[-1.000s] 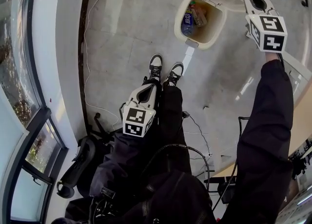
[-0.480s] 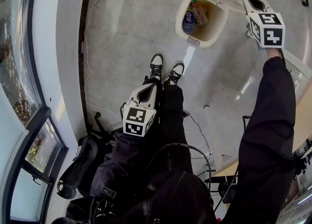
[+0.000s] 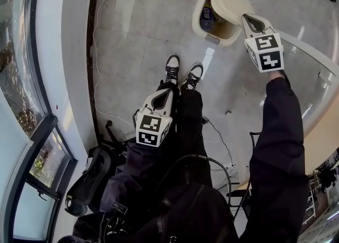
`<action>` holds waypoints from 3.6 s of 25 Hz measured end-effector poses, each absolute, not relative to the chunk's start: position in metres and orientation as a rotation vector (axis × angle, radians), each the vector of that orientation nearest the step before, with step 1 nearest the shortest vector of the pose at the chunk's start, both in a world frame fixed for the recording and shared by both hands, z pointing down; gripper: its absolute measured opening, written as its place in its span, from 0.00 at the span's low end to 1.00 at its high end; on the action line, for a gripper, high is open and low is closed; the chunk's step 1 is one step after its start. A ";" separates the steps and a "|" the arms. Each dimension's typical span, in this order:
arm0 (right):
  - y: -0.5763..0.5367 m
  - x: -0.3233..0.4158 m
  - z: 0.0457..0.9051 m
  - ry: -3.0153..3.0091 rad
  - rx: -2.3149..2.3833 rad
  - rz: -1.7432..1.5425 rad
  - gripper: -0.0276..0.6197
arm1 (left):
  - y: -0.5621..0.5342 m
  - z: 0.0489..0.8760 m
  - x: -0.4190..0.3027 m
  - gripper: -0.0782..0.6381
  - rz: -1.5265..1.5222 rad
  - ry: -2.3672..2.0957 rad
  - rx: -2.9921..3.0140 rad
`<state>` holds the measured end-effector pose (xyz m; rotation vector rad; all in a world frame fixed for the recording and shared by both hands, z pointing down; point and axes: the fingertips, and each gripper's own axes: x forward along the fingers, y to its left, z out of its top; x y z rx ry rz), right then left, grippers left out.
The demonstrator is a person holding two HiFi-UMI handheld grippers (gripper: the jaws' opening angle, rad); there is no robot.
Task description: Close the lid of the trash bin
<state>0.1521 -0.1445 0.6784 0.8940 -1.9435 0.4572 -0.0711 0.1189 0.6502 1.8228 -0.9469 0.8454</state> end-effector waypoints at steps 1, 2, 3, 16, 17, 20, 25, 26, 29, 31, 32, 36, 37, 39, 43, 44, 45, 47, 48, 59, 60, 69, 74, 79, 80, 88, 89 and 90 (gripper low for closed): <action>-0.137 0.150 0.683 -1.942 0.890 0.472 0.05 | 0.120 0.651 -0.072 0.11 0.847 -0.946 1.822; -0.131 0.148 0.688 -1.938 0.884 0.486 0.05 | 0.122 0.651 -0.073 0.11 0.848 -0.946 1.821; -0.125 0.147 0.693 -1.934 0.878 0.499 0.05 | 0.123 0.652 -0.074 0.11 0.849 -0.946 1.820; -0.078 0.131 0.757 -1.887 0.804 0.590 0.05 | 0.144 0.665 -0.083 0.11 0.844 -0.950 1.794; -0.075 0.130 0.762 -1.881 0.794 0.593 0.05 | 0.145 0.666 -0.084 0.11 0.842 -0.952 1.792; -0.067 0.127 0.778 -1.862 0.775 0.599 0.05 | 0.151 0.668 -0.090 0.11 0.841 -0.954 1.781; -0.061 0.124 0.801 -1.840 0.757 0.615 0.05 | 0.159 0.674 -0.100 0.11 0.838 -0.963 1.754; -0.060 0.124 0.805 -1.836 0.752 0.616 0.05 | 0.160 0.676 -0.101 0.11 0.837 -0.964 1.751; -0.059 0.122 0.817 -1.824 0.740 0.617 0.05 | 0.162 0.680 -0.105 0.11 0.834 -0.968 1.743; -0.056 0.122 0.824 -1.813 0.733 0.622 0.05 | 0.165 0.682 -0.107 0.11 0.831 -0.968 1.736; -0.056 0.122 0.827 -1.806 0.730 0.625 0.05 | 0.165 0.682 -0.107 0.11 0.829 -0.967 1.734; -0.055 0.122 0.837 -1.779 0.718 0.636 0.05 | 0.165 0.683 -0.108 0.11 0.826 -0.966 1.731; -0.055 0.122 0.839 -1.774 0.716 0.640 0.05 | 0.164 0.683 -0.108 0.11 0.825 -0.968 1.731; -0.055 0.122 0.840 -1.766 0.716 0.649 0.05 | 0.162 0.682 -0.110 0.11 0.822 -0.972 1.730; -0.055 0.121 0.842 -1.753 0.731 0.666 0.05 | 0.160 0.680 -0.111 0.11 0.818 -0.973 1.733; -0.055 0.121 0.843 -1.752 0.735 0.671 0.05 | 0.159 0.681 -0.110 0.11 0.817 -0.972 1.734; -0.056 0.121 0.844 -1.750 0.738 0.676 0.05 | 0.159 0.681 -0.110 0.11 0.817 -0.971 1.735; -0.056 0.122 0.846 -1.744 0.742 0.682 0.05 | 0.159 0.682 -0.109 0.11 0.817 -0.968 1.737; -0.055 0.122 0.847 -1.742 0.742 0.683 0.05 | 0.160 0.682 -0.109 0.11 0.818 -0.967 1.738; -0.057 0.117 0.816 -1.833 0.902 0.787 0.05 | 0.153 0.675 -0.112 0.11 0.818 -0.979 1.764; -0.057 0.114 0.804 -1.856 0.944 0.813 0.05 | 0.149 0.670 -0.111 0.11 0.813 -0.983 1.772; -0.048 0.094 0.600 -2.085 1.275 0.862 0.05 | 0.048 0.541 -0.064 0.11 0.676 -1.035 2.051; -0.047 0.113 0.458 -2.200 1.387 0.735 0.05 | -0.010 0.436 -0.018 0.11 0.594 -1.071 2.225; -0.029 0.144 0.323 -2.262 1.605 0.639 0.05 | -0.041 0.312 0.026 0.11 0.462 -1.079 2.411; -0.027 0.147 0.297 -2.279 1.640 0.613 0.05 | -0.045 0.288 0.030 0.11 0.445 -1.084 2.446; 0.008 0.178 0.143 -2.374 1.863 0.389 0.05 | -0.056 0.135 0.054 0.11 0.278 -1.117 2.621; 0.012 0.180 0.130 -2.386 1.891 0.371 0.05 | -0.057 0.122 0.054 0.11 0.265 -1.124 2.640; 0.014 0.181 0.119 -2.398 1.919 0.350 0.05 | -0.057 0.109 0.054 0.11 0.253 -1.133 2.660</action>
